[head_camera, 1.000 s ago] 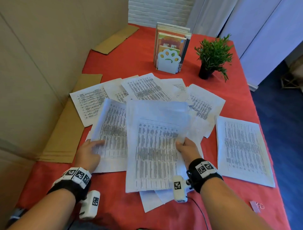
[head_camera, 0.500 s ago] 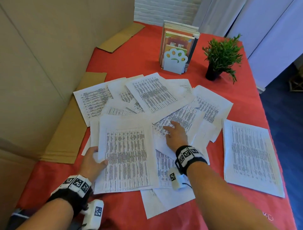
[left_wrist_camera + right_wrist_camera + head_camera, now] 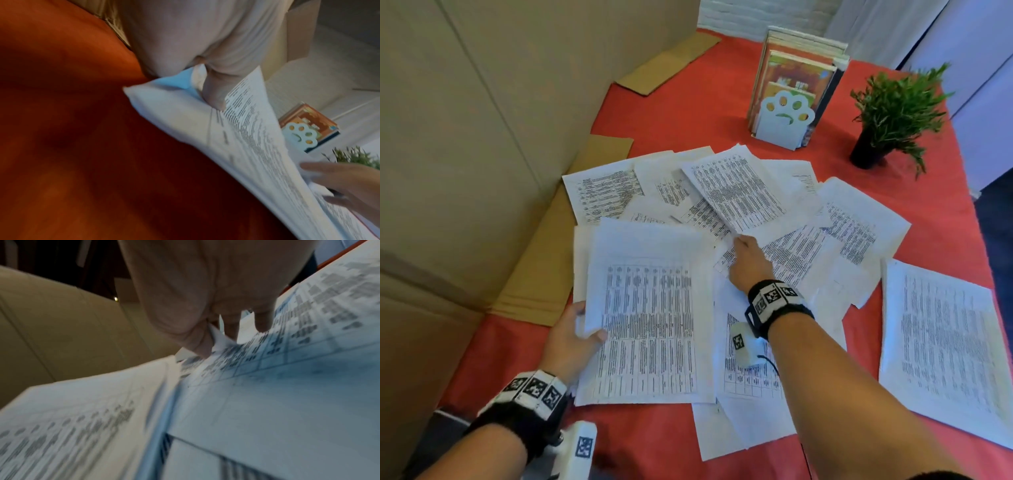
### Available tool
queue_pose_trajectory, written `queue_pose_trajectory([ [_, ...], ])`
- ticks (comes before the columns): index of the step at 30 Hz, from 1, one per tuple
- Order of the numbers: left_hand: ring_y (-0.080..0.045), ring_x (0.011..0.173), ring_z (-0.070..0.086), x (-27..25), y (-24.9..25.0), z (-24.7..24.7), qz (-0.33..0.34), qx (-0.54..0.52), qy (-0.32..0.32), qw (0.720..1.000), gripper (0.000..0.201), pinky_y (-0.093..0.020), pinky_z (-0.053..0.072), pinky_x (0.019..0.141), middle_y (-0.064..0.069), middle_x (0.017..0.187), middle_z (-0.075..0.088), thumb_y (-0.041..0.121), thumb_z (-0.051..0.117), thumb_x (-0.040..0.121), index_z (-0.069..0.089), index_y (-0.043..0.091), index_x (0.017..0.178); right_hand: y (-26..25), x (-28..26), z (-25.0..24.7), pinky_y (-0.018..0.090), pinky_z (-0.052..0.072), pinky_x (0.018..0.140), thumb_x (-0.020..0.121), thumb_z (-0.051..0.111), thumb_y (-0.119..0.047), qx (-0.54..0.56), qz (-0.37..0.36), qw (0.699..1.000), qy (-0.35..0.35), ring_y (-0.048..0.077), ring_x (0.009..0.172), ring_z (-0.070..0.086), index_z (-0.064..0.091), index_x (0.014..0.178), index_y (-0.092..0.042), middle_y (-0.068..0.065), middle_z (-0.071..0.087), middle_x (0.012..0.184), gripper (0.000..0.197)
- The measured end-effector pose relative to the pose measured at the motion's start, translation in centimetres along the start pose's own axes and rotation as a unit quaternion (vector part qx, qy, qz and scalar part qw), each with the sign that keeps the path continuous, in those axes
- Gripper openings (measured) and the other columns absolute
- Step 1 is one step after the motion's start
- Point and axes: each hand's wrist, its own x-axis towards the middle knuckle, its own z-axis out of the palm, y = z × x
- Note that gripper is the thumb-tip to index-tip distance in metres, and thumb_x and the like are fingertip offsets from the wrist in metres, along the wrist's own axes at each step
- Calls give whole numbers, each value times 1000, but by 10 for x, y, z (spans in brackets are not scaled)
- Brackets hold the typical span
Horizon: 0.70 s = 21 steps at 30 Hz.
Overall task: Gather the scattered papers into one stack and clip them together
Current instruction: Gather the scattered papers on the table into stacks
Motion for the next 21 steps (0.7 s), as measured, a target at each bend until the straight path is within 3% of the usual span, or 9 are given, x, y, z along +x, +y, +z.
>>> queue_pose_trajectory([
  [1,-24,96,57,1,0,-2,-2,-13,8,1000,39,-23,43,68,-4,106,59,-4,65,81,51,20,108,3,-7,-3,42,44,99,87,44,-4,-3,0,1000,26,24,114,53,39,139,-10,1,32,147,53],
  [3,-28,96,61,6,-3,-4,-8,-33,13,999,39,-30,47,75,-7,108,63,-3,65,81,53,19,111,8,-27,-6,41,42,94,89,43,-6,-52,-6,997,57,24,106,56,49,130,-10,3,44,134,42],
  [5,-30,99,63,9,-3,-2,-12,-38,7,999,40,-34,48,83,-10,111,65,-3,64,82,54,16,116,9,-53,-6,40,42,91,89,43,-11,-61,-11,997,36,24,98,60,56,116,-15,3,56,115,30],
  [7,-31,101,62,11,0,3,-14,-44,-2,999,40,-37,48,87,-12,114,64,-4,63,83,54,13,118,10,-75,-5,36,47,81,89,44,-20,15,-4,1000,8,25,83,62,49,105,-20,1,62,96,17],
  [9,-30,104,61,12,4,8,-16,-55,-8,998,43,-41,47,92,-13,117,63,-6,61,83,52,13,121,15,-83,-7,33,47,68,90,44,-23,83,14,996,29,27,74,61,41,101,-22,1,63,90,12],
  [11,-28,105,60,10,11,13,-13,-59,-7,998,45,-42,47,93,-9,117,62,-6,60,84,52,14,123,31,-80,-9,33,45,69,88,45,-16,129,62,986,90,29,85,61,43,108,-22,4,65,99,21],
  [14,-23,101,58,5,20,16,-10,-73,-8,997,42,-36,45,89,-4,113,61,-7,56,86,52,16,121,67,-70,-12,41,43,90,82,49,-7,81,169,968,165,34,114,48,45,130,-21,10,50,129,49],
  [18,-29,104,63,7,16,21,-3,-50,-24,998,41,-43,49,93,-7,111,65,-6,59,83,52,23,111,88,-62,-18,48,30,107,86,50,-18,32,261,956,133,36,131,31,28,144,-28,9,26,150,63],
  [21,-32,108,60,3,17,26,-13,-54,-48,997,48,-42,49,92,-9,116,62,-9,59,83,49,21,119,95,-54,-20,48,29,106,88,49,-24,28,288,953,85,36,128,34,21,147,-26,12,29,147,65],
])
